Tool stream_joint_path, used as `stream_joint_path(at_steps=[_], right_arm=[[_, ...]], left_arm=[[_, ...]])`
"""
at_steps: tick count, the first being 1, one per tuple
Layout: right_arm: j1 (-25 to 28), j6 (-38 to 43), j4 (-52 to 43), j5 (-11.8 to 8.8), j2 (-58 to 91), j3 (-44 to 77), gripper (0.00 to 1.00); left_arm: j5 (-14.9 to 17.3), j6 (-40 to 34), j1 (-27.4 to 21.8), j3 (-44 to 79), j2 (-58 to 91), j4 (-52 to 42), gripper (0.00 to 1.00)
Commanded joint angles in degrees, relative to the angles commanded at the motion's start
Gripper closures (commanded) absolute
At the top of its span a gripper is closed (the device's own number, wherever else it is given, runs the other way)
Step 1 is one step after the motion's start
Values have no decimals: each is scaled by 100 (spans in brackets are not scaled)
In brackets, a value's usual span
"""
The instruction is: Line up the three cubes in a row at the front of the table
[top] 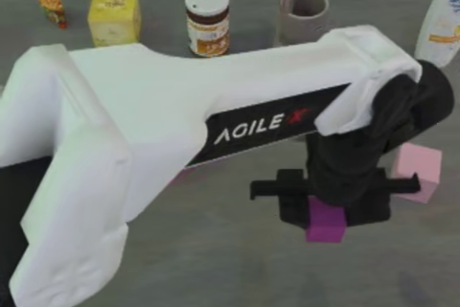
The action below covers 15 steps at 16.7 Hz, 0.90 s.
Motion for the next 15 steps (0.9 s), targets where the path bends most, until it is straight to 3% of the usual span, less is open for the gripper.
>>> stream_joint_path(at_steps=[8, 15], right_arm=[[0, 0, 0, 0, 0, 0, 0], [0, 0, 0, 0, 0, 0, 0]], left_arm=[[-5, -75, -69, -91, 22, 102, 100], [-4, -76, -52, -1007, 319, 1361, 100]])
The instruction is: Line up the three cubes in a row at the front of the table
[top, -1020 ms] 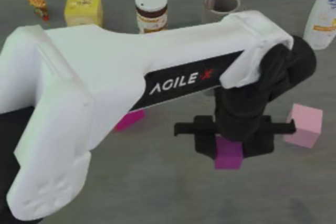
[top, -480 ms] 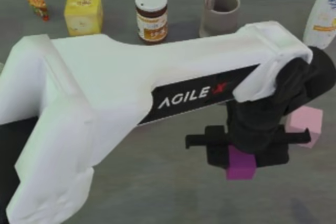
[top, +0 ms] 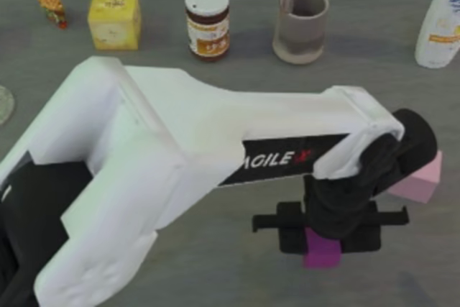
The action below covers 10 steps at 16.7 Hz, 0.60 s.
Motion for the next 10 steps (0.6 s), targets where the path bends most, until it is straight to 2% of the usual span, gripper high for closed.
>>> stream_joint_path(at_steps=[4, 10], right_arm=[[0, 0, 0, 0, 0, 0, 0], [0, 0, 0, 0, 0, 0, 0]], left_arm=[[0, 0, -1, -21, 9, 23, 100], [0, 0, -1, -21, 9, 23, 55]])
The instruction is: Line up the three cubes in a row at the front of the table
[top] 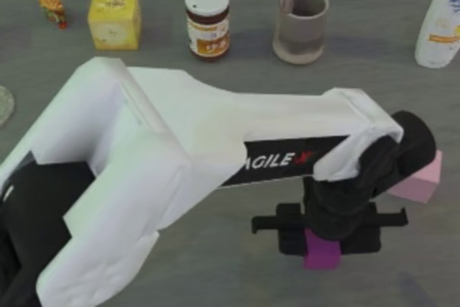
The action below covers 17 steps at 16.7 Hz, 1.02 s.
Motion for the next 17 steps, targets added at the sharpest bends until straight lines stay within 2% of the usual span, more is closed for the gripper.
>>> stream_joint_path(at_steps=[7, 17], right_arm=[[0, 0, 0, 0, 0, 0, 0], [0, 0, 0, 0, 0, 0, 0]], left_arm=[[0, 0, 0, 0, 0, 0, 2], [-1, 2, -7, 20, -6, -21, 0]])
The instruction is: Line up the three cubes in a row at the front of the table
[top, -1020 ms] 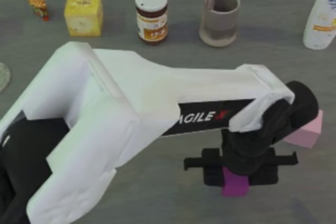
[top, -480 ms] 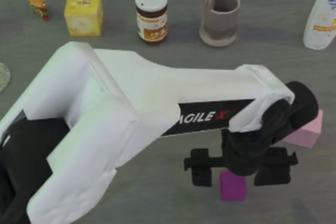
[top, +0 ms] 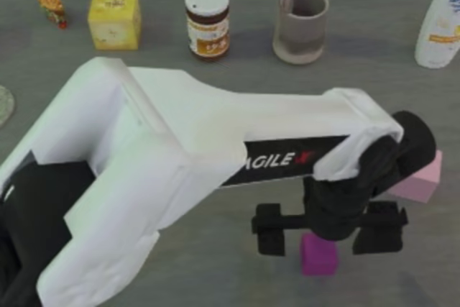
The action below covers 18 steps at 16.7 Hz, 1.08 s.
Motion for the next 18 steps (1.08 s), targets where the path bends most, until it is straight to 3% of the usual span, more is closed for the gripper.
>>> stream_joint_path(at_steps=[8, 14, 18], right_arm=[[0, 0, 0, 0, 0, 0, 0], [6, -34, -36, 1, 50, 48, 0], [105, -492, -504, 3, 757, 698, 0]], left_arm=[[-3, -41, 80, 941, -352, -1311, 0], [-7, -25, 85, 904, -406, -1296, 0], [-45, 155, 536, 128, -1228, -812, 0]])
